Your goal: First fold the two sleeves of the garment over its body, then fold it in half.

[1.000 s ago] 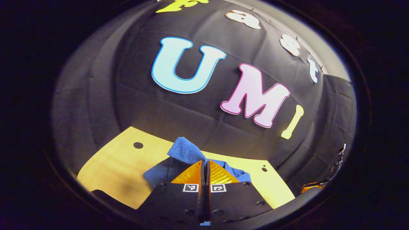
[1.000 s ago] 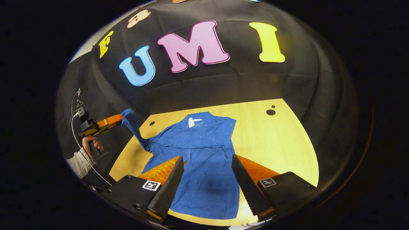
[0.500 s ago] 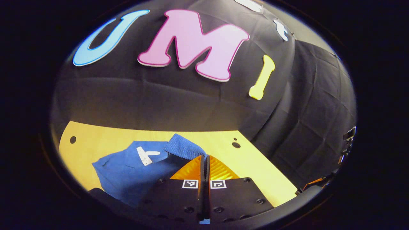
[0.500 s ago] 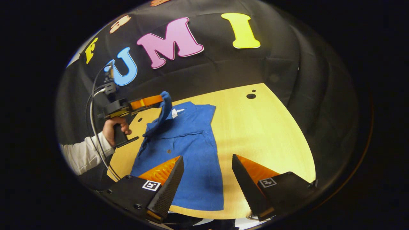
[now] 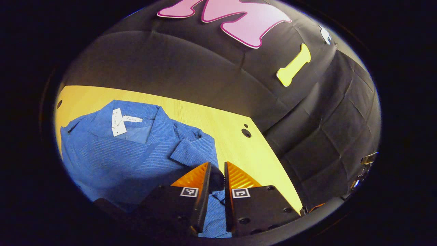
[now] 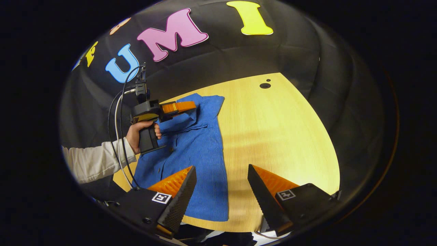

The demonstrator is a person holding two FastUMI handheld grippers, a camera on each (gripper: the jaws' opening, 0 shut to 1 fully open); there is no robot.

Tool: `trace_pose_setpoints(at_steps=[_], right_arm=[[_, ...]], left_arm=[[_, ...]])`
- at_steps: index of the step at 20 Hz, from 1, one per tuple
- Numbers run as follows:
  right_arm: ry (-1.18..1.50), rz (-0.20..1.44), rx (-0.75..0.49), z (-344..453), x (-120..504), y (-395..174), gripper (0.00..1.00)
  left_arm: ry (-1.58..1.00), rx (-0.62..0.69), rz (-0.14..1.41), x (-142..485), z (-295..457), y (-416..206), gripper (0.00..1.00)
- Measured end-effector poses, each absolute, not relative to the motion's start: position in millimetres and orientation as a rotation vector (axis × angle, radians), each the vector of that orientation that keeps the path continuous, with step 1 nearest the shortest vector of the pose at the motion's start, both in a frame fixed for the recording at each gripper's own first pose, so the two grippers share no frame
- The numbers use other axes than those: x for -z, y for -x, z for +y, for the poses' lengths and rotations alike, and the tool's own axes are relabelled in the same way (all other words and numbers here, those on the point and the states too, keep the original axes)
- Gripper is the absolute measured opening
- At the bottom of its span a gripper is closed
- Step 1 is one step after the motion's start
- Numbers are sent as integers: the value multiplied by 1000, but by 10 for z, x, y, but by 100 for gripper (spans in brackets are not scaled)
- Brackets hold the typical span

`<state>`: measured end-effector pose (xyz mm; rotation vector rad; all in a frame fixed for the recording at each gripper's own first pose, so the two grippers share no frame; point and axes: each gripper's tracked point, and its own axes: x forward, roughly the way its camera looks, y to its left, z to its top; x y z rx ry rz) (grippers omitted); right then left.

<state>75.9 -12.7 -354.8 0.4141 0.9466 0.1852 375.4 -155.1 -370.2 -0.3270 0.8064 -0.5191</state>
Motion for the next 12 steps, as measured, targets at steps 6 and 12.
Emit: trace_pose_setpoints(at_steps=[6, 12], right_arm=[[-406, 964, -207, -1, 3615, -763, 96], [-381, 1028, -214, 289, 3803, -560, 96]], left_arm=[[261, 474, 753, 3233, -1175, -3472, 85], [102, 248, 889, 3109, 73, -2120, 84]])
